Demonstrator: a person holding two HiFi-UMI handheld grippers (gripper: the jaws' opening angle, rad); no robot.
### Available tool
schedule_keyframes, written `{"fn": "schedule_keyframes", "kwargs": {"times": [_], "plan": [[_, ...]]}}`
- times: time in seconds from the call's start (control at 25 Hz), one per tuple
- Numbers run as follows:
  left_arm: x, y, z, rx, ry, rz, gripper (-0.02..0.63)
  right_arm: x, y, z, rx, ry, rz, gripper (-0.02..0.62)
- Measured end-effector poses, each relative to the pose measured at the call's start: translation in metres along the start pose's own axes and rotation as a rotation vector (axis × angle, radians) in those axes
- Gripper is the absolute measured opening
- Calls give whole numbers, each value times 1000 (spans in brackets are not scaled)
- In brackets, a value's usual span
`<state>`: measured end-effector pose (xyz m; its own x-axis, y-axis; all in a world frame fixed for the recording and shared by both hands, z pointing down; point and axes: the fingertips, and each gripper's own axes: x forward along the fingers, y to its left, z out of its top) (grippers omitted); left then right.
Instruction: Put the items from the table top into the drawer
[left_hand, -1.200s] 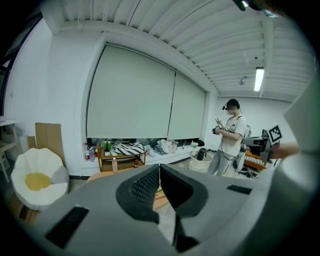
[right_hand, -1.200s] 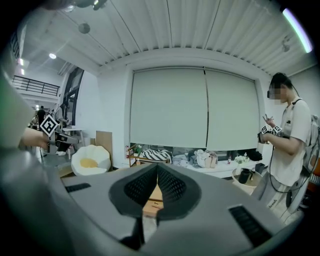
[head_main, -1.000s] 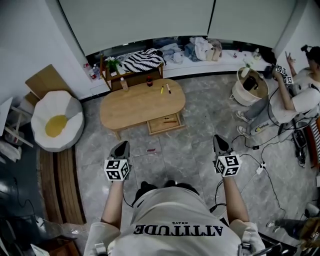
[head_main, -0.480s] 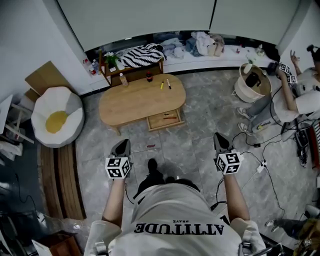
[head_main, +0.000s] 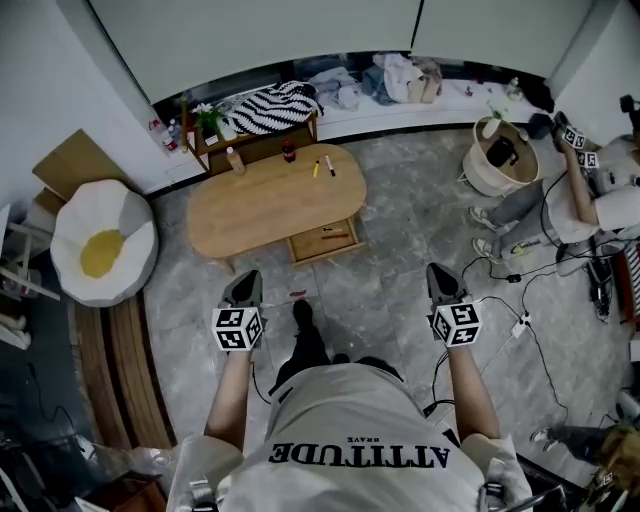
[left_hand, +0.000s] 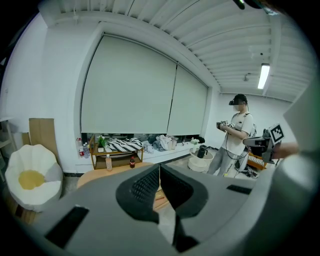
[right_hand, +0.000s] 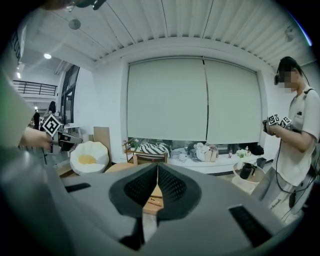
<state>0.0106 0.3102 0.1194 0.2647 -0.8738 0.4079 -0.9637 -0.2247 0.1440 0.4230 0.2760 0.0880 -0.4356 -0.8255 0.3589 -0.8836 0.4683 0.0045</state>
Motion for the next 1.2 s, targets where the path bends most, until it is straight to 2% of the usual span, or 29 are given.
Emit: {"fn": "schedule_keyframes", "kwargs": {"times": [0.4, 0.72, 1.2], "plan": [[88, 62, 37, 7, 22, -61, 21, 97, 9, 26, -5, 45, -22, 20], [153, 129, 68, 13, 47, -100, 21, 179, 27, 55, -7, 70, -37, 20], [209, 188, 84, 2, 83, -121, 21, 258, 42, 70, -31, 124, -30, 20]]}}
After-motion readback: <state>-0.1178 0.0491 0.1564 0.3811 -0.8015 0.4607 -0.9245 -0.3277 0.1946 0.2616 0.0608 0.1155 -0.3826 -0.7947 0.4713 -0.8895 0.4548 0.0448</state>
